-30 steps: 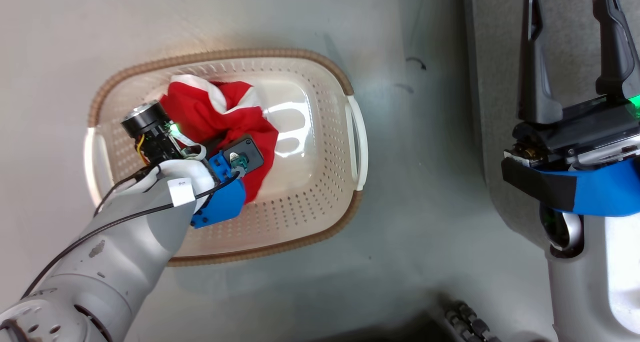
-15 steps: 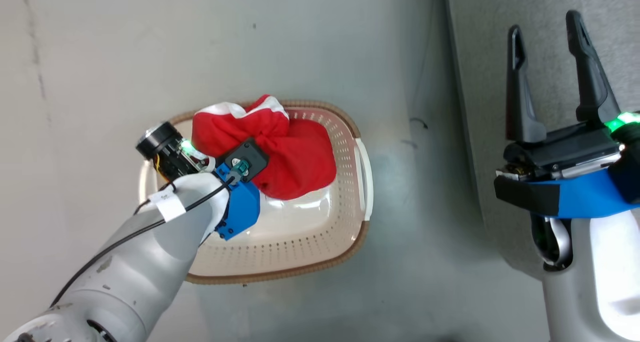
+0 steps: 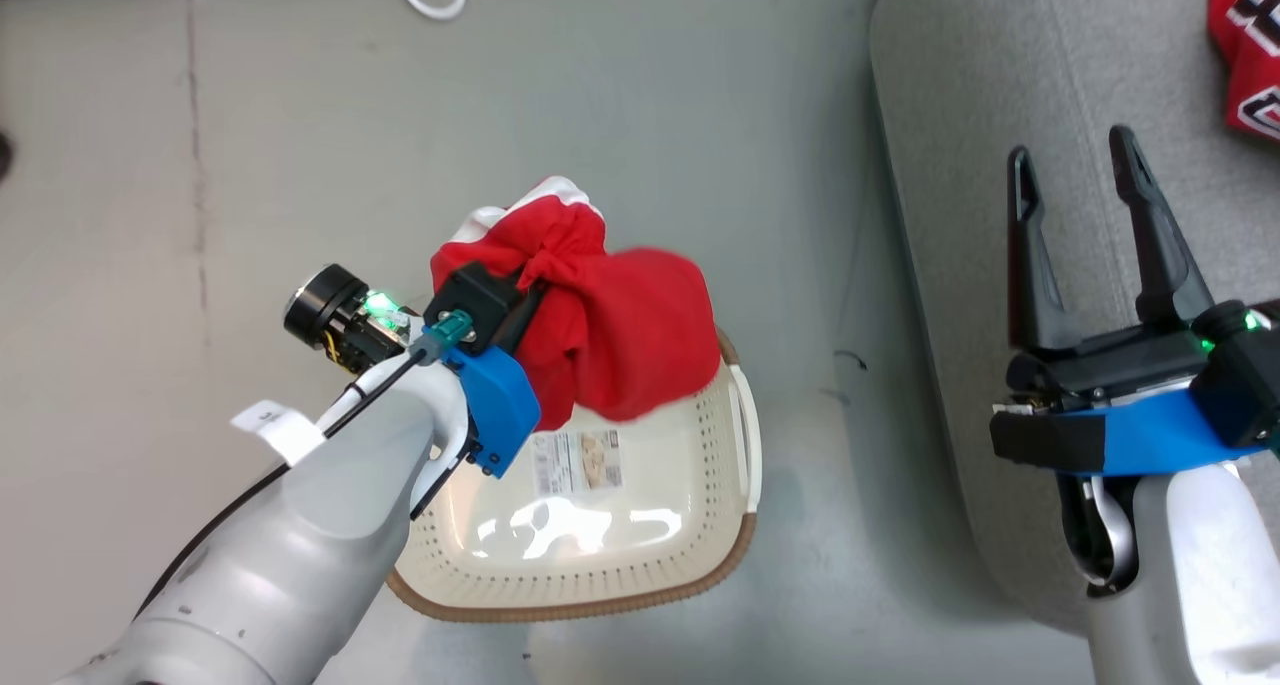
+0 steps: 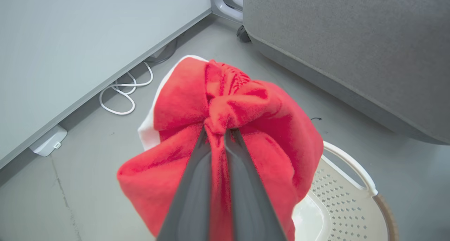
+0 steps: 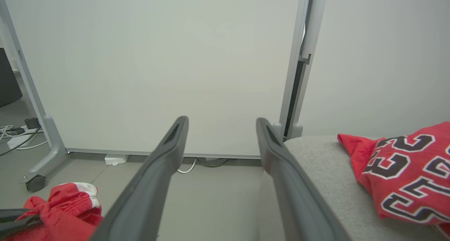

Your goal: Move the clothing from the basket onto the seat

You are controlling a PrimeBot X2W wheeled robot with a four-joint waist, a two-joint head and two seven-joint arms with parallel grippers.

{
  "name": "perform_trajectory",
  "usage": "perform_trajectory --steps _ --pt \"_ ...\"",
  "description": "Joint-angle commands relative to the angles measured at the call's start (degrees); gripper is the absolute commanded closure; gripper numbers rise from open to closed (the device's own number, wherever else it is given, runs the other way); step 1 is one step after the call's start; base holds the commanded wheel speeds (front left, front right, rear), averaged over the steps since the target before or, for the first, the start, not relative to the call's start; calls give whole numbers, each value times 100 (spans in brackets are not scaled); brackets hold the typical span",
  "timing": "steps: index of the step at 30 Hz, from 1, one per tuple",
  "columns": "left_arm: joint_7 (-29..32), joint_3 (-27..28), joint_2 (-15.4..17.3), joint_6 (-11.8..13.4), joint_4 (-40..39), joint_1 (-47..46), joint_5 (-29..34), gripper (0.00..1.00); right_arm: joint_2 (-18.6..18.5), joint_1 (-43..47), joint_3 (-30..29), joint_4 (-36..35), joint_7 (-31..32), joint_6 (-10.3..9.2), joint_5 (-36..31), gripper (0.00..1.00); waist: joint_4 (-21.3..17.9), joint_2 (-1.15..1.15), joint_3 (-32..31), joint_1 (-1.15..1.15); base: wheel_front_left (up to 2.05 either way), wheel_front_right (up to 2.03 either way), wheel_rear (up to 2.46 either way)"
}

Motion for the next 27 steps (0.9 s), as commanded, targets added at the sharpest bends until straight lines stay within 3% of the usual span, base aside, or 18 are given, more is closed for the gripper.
perform_trajectory --steps 1,11,27 --pt "-27 182 59 42 -156 131 -21 100 -30 124 -27 50 -3 3 52 0 88 0 -269 1 0 0 0" --pt "-28 1048 133 30 -882 599 202 100 -52 466 -49 257 -3 3 90 0 223 0 -944 1 0 0 0" --pt "-27 1904 -90 -55 -1766 1104 401 100 -22 1046 -12 460 -3 3 187 0 329 0 -1898 1 0 0 0"
